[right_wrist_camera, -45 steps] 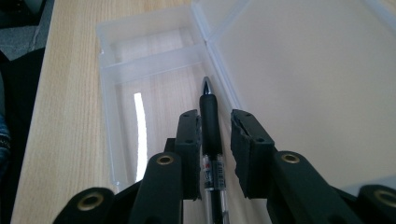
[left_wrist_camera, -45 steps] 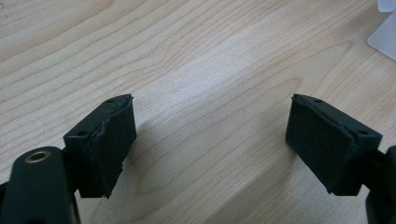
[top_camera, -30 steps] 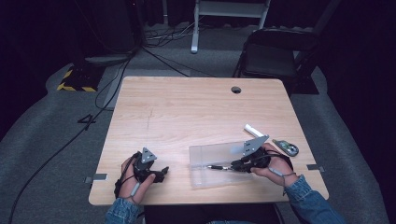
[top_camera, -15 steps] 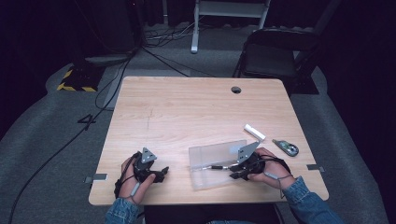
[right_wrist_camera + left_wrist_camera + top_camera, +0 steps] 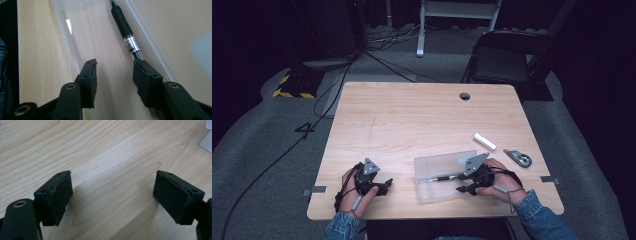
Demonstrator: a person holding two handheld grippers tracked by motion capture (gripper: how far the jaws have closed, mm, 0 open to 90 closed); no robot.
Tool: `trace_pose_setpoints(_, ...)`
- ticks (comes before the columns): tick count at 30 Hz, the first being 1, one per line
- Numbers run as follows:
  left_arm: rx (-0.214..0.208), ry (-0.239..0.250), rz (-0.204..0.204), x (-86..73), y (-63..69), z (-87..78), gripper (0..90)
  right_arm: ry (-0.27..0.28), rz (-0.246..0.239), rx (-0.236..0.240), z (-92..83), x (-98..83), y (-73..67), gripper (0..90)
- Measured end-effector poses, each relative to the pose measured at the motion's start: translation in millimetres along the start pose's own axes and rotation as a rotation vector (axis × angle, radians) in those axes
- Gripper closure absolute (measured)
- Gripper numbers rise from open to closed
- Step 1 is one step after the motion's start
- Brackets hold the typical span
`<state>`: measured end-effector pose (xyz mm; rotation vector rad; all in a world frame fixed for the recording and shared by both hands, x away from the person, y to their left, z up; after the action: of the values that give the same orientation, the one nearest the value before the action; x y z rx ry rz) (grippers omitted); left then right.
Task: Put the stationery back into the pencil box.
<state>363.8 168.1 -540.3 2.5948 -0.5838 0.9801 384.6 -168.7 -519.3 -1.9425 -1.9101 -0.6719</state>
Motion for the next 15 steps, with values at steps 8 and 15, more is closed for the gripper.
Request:
trace_pose_setpoints(8, 0.001, 0.0, 0.0, 0.0, 0.0, 0.0, 16.3, 0.001, 0.051, -0.011, 3.6, 7.4, -6.7, 54.0)
trace_pose_setpoints(15, -0.002, -0.001, 0.004, 1.4, 0.1, 1.6, 15.4, 0.082, 0.104, -0.03, -16.5, 10.7, -2.2, 51.8)
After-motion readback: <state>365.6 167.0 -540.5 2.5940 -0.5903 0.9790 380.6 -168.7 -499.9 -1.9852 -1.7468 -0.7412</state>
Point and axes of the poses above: each handheld gripper's, and its own axes: z roughly forward along the jaws, x roughly out of its top, y roughly to its right, the point moved 5 cm from there along z, roughly forward along the jaws, and after that the axes turned 10 degrees about -z, right-handed, at the moved point
